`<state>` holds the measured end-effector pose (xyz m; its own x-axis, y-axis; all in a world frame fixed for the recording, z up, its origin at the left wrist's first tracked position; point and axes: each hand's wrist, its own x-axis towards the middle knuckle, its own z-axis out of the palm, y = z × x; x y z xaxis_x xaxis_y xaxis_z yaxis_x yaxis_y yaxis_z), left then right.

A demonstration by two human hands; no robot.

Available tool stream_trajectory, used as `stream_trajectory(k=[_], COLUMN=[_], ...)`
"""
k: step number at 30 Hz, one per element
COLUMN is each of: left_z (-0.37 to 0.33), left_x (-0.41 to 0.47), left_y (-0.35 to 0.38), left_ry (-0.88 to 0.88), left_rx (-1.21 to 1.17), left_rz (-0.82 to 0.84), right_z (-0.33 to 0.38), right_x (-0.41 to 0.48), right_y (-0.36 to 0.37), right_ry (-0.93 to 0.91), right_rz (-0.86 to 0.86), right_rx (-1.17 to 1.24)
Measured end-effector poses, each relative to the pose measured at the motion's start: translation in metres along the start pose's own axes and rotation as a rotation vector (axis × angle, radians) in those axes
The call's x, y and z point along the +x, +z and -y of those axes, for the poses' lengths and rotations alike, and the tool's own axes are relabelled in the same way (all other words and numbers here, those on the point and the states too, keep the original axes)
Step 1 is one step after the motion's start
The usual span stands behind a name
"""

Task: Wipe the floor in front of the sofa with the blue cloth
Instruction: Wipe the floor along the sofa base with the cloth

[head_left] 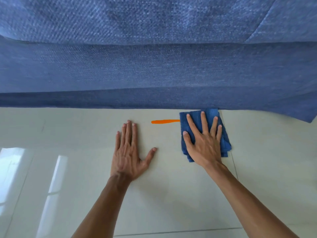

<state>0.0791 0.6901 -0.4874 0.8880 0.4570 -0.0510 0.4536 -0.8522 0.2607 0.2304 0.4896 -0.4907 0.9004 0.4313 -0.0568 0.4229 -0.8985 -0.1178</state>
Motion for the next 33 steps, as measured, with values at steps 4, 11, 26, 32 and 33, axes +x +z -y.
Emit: stream_trajectory(k=[4,11,26,32,33], left_z=[0.001,-0.003,-0.002,-0.003,-0.003], left_x=[0.0,0.0,0.001,-0.001,0.0], left_y=[0.0,-0.008,-0.008,-0.01,-0.009], left_ry=[0.009,-0.053,-0.046,-0.055,-0.053], left_rx=[0.012,-0.003,-0.024,-0.028,-0.027], left_rz=[-0.014,0.008,-0.011,-0.002,-0.004], right_z=[0.007,0.002,0.021,0.018,0.027], right_x=[0.018,0.011,0.035,0.028,0.033], right_y=[0.002,0.001,0.001,0.001,0.002], right_ry=[0.063,-0.025,0.02,-0.004,0.042], right_rz=[-0.02,0.008,0.011,0.02,0.018], right_rx=[-0.011,0.0,0.005,-0.003,0.02])
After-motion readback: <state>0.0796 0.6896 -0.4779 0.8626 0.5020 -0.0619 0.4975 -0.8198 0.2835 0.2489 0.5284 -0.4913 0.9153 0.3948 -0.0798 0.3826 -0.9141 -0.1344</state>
